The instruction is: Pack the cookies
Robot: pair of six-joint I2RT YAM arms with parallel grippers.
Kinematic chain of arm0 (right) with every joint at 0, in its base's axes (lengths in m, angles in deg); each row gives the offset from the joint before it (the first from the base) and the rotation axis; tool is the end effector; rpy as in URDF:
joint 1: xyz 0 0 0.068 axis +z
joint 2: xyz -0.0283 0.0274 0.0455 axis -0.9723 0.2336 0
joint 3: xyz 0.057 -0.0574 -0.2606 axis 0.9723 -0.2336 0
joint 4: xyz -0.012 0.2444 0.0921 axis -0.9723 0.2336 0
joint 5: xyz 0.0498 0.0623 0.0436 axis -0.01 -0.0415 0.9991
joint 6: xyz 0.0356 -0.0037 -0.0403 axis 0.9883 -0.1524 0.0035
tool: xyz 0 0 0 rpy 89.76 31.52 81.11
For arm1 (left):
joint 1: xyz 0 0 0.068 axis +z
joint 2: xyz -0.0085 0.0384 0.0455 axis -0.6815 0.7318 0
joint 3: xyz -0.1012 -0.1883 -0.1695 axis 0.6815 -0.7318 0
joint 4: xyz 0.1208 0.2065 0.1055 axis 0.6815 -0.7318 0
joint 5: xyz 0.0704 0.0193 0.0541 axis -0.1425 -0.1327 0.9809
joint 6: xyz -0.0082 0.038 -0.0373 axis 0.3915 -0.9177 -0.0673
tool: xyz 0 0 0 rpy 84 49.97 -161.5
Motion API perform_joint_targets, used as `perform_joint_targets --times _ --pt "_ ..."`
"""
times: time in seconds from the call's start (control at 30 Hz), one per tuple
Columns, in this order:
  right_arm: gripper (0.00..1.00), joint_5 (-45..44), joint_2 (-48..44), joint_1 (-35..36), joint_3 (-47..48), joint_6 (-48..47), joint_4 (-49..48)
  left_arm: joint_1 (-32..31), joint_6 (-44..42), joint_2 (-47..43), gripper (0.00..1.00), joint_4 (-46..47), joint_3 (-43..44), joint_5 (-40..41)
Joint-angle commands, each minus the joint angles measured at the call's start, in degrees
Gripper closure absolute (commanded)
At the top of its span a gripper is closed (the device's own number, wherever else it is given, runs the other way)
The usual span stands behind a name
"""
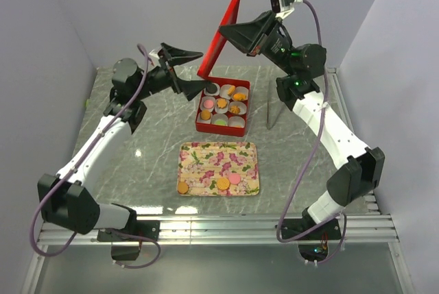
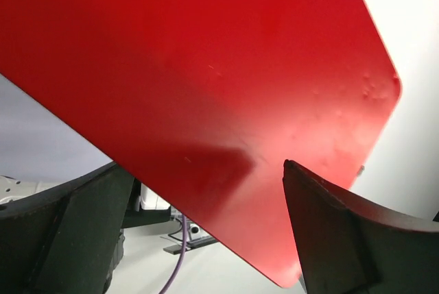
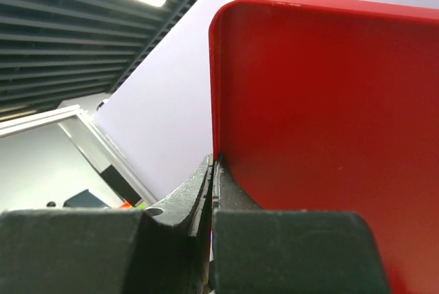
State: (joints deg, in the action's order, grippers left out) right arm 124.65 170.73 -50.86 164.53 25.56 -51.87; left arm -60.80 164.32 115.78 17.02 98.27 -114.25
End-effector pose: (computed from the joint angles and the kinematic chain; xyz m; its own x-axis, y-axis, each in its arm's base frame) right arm 0.2888 0.1636 0.5193 -0.6106 0.5550 -0.5650 -0.7687 -0.2436 0.5914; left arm 0.2810 -0.1166 0.4197 -0.8707 -0.4052 0.2786 -0.1917 -0.2420 -0.9511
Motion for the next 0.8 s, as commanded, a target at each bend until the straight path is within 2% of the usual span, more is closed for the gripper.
perform_joint_targets --times 0.0,0.13,0.23,0.47,0.77 --pt "1.00 0.5 1.0 0.4 6.8 1.9 -7.5 -1.3 5.1 1.9 0.05 6.0 4.3 -1.1" --pt "1.00 0.6 3.3 0.5 9.1 4.0 -8.8 -1.5 6.3 3.4 0.09 7.9 4.0 -0.7" --pt "1.00 0.6 3.4 0.5 8.0 5.9 -11.1 -1.4 6.7 3.8 0.15 9.6 3.3 0.7" --pt "1.00 1.2 -2.1 0.6 -3.3 6.5 -14.3 0.0 6.2 4.3 0.27 10.0 2.5 3.2" --pt "1.00 2.4 -7.1 0.6 -10.6 2.2 -10.8 2.0 4.2 6.4 0.37 6.2 6.6 2.5"
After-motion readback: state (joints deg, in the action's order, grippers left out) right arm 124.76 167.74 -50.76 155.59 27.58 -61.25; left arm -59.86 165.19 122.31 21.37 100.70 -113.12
